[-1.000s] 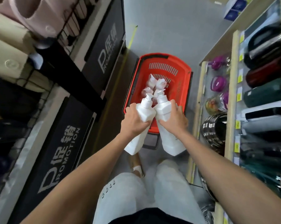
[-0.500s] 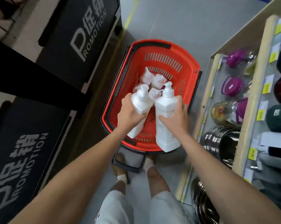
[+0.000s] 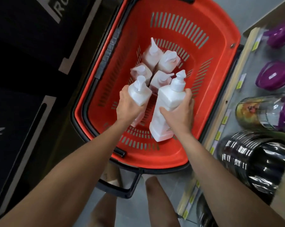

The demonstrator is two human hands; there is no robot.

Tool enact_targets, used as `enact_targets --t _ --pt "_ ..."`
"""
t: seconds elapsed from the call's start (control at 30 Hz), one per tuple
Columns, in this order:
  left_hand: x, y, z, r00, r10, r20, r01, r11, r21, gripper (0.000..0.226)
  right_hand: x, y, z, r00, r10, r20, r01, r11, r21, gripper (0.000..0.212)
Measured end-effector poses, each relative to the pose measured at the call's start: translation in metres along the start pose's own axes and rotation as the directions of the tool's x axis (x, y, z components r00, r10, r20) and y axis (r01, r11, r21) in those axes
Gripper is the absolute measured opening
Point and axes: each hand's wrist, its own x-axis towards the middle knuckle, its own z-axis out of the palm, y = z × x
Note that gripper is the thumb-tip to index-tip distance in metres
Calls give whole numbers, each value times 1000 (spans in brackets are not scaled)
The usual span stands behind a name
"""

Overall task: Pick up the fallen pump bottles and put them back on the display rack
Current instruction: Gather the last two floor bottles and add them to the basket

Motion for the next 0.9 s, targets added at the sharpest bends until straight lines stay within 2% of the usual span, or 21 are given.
enact_targets --t 0.17,0.27,0.37,0.6,0.73,0.9 --pt "30 -36 36 995 -58 -85 50 994 -95 83 13 20 28 1000 -26 -2 26 1000 16 94" --pt "43 -50 51 993 -29 -119 12 990 -141 78 16 29 42 999 -53 3 53 999 11 93" --pt "55 -66 65 986 42 -164 -75 976 -205 62 19 38 54 998 -63 -12 64 998 20 94" --pt "79 -94 84 993 66 -98 -87 970 -228 71 24 43 73 996 -91 -9 91 996 13 95" --pt "72 -100 79 998 38 -40 -46 971 -235 81 19 41 73 996 -92 -5 92 996 0 95" --pt "58 -104 67 996 -82 40 90 957 -277 83 13 36 65 996 -92 -7 92 996 -5 95"
